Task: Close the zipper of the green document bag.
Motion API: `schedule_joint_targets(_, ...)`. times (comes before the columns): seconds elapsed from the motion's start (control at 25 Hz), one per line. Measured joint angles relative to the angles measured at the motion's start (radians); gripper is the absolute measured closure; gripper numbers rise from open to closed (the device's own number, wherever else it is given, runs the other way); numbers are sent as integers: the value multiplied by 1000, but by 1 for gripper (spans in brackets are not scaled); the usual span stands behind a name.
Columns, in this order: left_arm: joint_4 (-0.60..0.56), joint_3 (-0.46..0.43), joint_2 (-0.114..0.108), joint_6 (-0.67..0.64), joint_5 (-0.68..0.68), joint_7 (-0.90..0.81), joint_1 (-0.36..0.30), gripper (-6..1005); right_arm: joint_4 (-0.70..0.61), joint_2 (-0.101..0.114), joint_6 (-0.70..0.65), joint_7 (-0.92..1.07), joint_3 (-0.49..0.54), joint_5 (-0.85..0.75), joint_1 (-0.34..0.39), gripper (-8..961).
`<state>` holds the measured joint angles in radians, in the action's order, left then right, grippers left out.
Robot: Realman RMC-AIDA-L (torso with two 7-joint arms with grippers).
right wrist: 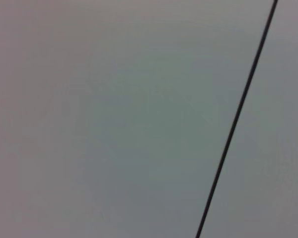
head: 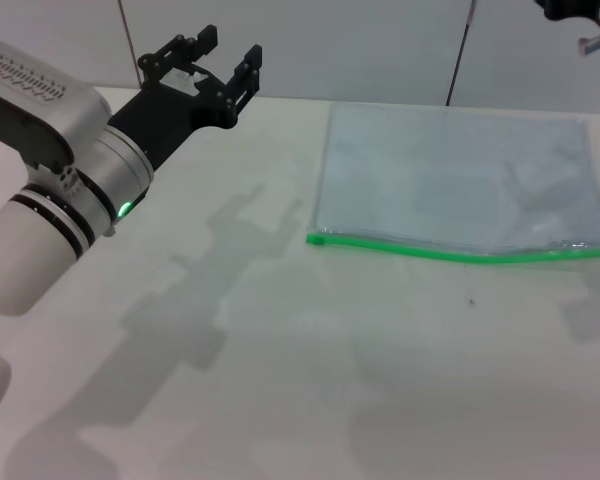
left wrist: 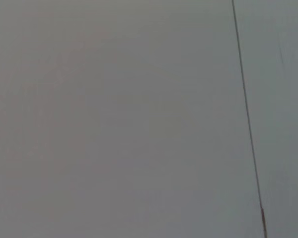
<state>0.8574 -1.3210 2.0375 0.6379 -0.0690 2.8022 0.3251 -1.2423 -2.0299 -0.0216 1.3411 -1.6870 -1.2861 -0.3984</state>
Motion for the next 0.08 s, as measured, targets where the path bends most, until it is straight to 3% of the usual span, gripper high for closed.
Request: schedule_joint_targets(0.08,0,-2,1,-8,0,0,1,437,10,-1,11,3,-2,2,-6,210)
